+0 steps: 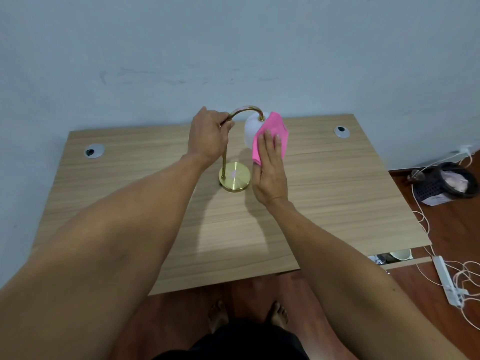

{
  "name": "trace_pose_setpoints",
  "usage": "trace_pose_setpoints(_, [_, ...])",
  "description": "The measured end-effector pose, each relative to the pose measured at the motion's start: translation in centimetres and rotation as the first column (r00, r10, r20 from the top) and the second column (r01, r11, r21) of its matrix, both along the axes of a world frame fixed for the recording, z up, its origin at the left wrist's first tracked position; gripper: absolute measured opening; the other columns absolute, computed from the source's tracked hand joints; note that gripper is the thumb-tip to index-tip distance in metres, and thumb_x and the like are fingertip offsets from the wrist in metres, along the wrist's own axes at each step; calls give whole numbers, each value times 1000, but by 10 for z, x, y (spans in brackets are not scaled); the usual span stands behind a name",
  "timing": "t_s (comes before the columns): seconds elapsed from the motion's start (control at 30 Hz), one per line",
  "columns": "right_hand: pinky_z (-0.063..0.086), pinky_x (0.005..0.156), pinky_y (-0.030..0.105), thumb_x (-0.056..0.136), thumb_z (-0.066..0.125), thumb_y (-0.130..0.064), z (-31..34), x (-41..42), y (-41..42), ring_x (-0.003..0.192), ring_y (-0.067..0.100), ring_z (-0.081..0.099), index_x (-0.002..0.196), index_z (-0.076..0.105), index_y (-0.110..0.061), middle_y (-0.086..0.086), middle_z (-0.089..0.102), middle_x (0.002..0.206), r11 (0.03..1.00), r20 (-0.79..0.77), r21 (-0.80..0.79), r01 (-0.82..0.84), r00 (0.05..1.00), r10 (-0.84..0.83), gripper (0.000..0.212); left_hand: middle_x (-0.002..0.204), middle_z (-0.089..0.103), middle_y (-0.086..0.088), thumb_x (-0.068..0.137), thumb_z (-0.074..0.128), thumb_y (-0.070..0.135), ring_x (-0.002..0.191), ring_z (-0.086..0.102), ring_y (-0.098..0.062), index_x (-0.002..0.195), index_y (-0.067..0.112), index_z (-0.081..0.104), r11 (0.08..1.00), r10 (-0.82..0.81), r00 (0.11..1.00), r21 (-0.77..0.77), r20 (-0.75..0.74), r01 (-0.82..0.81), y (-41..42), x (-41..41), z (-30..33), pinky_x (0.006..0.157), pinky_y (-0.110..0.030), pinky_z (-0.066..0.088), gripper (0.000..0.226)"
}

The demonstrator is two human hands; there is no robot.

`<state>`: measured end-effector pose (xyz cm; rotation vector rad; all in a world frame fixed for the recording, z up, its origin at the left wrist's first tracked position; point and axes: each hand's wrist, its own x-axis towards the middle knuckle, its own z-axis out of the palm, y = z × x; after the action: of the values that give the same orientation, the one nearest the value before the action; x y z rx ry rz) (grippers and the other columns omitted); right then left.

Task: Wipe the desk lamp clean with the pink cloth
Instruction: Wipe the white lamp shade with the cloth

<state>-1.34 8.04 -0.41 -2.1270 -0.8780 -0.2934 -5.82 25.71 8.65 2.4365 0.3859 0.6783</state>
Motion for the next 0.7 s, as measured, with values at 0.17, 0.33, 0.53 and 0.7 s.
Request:
trace_pose_setpoints(0.17, [19,132,51,105,38,-12,11,4,20,159,42,19,159,33,4,21,30,169,1000,17,-16,5,1000,-5,57,63,58,-14,99,59,19,73,47,-42,70,0,56,1000,-1,1000,-13,14,1,4,1,-1,73,-30,24,34])
trace_pose_setpoints(0.33, [18,132,53,107,44,-7,-4,5,-1,160,43,17,160,29,5,21,27,170,996,64,-89,-17,998,23,56,63,56,-16,100,58,18,73,45,-45,71,-2,54,1000,-1,1000,-23,9,2,5,2,-3,81,-30,30,35])
trace_pose_setpoints(0.53, [18,131,53,98,49,-4,5,3,23,158,47,18,159,29,6,22,28,169,992,163,-127,24,987,-3,65,65,62,-14,98,60,23,70,46,-36,72,0,59,1000,17,1000,-26,-1,-17,8,3,-3,70,-30,31,34])
trace_pose_setpoints(0.7, [23,128,61,108,42,-18,-2,5,-1,158,46,22,159,30,7,21,30,169,973,212,-229,-18,975,68,58,70,66,-10,98,59,23,72,48,-34,77,2,64,1000,8,1000,-16,-6,-8,9,4,-5,75,-34,36,30])
